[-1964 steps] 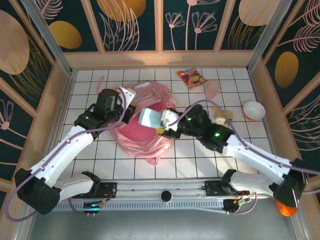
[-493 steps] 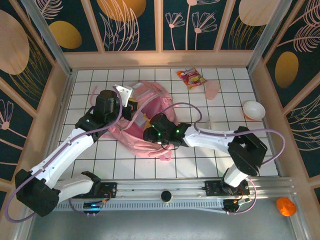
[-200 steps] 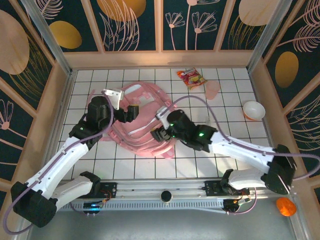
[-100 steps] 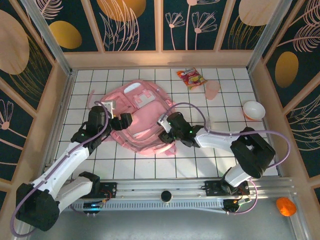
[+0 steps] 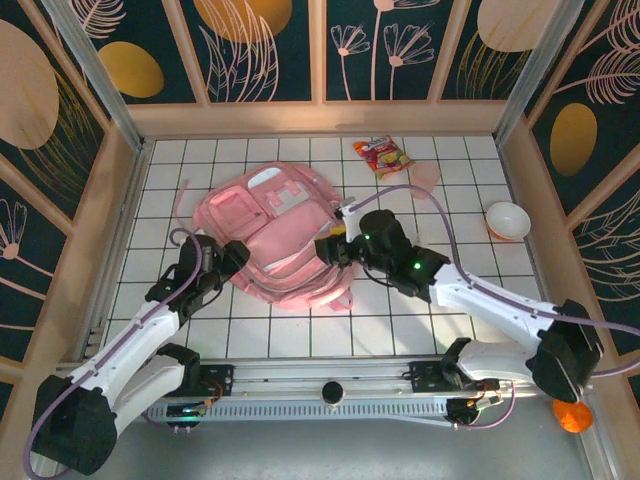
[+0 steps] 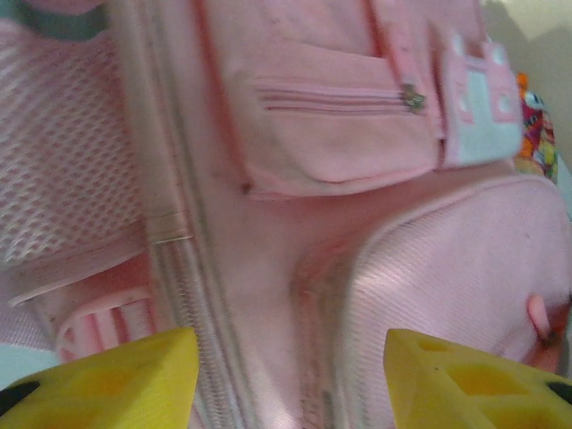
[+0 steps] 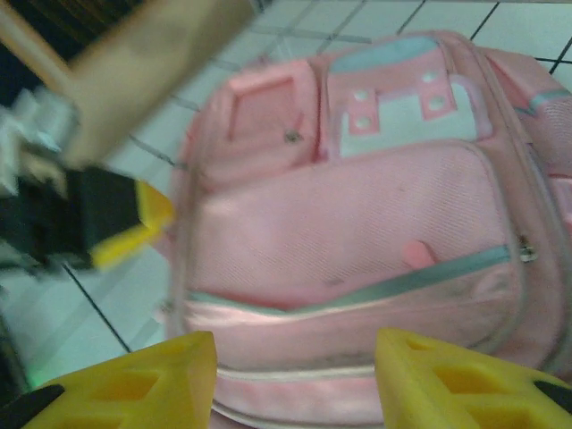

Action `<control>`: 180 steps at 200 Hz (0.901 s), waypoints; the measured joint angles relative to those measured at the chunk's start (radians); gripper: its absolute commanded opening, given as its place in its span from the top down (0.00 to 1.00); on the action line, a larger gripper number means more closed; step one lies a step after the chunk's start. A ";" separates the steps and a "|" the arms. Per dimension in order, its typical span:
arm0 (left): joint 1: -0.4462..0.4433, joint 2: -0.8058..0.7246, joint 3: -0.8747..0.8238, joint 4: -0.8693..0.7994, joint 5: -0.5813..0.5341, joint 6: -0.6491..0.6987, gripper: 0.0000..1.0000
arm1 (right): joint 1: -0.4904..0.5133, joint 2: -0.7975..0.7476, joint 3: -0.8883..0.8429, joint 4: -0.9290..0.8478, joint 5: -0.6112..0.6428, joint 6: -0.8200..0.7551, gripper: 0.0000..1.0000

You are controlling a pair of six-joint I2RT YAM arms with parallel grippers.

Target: Pack books, pencil case, and school supplies into a backpack

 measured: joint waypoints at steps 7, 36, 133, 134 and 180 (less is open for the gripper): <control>0.000 0.003 -0.011 0.004 -0.002 -0.021 0.43 | 0.020 -0.013 -0.021 0.022 0.005 0.061 0.51; 0.000 0.019 -0.038 0.027 -0.003 -0.086 0.41 | 0.087 0.015 -0.069 0.032 0.023 0.246 0.52; 0.005 0.099 -0.094 0.167 0.015 -0.156 1.00 | 0.024 0.274 -0.076 0.054 0.002 0.448 0.58; 0.006 0.097 -0.095 0.168 0.016 -0.161 1.00 | 0.023 0.275 -0.076 0.056 0.002 0.448 0.58; 0.005 -0.097 -0.179 0.214 0.057 -0.294 1.00 | -0.100 0.376 -0.063 0.152 -0.076 0.418 0.61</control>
